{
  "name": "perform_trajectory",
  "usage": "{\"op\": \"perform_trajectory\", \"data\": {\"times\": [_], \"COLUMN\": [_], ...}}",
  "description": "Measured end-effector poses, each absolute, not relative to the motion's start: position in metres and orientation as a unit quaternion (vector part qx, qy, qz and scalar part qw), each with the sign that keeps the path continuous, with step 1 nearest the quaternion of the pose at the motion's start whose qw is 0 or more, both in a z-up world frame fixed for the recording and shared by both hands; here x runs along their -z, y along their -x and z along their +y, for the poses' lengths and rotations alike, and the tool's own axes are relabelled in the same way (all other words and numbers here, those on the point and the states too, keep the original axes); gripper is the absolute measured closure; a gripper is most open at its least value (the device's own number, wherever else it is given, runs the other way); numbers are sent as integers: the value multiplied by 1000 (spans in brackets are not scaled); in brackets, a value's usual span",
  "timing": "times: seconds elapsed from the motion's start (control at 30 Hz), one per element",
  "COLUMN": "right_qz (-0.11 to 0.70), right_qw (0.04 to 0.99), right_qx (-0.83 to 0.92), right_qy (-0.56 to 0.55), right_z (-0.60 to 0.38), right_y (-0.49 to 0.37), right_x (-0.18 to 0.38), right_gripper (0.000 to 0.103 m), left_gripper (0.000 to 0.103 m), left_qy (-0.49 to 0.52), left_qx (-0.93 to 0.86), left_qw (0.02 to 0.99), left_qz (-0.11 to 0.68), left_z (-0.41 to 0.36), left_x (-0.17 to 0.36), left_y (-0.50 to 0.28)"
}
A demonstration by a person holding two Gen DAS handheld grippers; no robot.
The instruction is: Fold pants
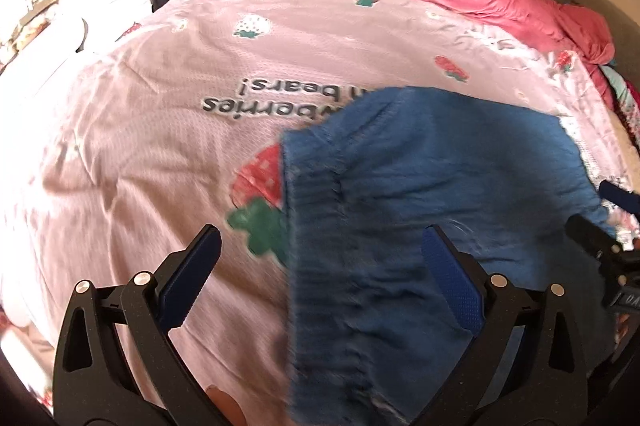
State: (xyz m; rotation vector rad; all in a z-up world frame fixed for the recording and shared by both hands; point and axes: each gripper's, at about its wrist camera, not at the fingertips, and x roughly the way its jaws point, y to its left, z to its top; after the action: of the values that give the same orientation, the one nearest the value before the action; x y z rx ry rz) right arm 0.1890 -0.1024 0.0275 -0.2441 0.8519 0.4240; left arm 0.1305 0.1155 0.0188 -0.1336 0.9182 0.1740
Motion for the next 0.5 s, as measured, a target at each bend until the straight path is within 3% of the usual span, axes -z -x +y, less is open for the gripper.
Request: {"op": "perform_trajectory", "data": {"times": [0.5], "right_qz": [424], "right_qw": [844], "right_qx": [-268], "right_qy": [189], "right_z": [-45], "right_y": [-283], "right_x": [-17], "right_gripper": [4], "left_gripper": [9], "left_qy": [18], "left_qx": [-73], "left_qw": [879], "left_qz": [471], "left_z": [142], "left_x": [11], "left_y": [-202]}}
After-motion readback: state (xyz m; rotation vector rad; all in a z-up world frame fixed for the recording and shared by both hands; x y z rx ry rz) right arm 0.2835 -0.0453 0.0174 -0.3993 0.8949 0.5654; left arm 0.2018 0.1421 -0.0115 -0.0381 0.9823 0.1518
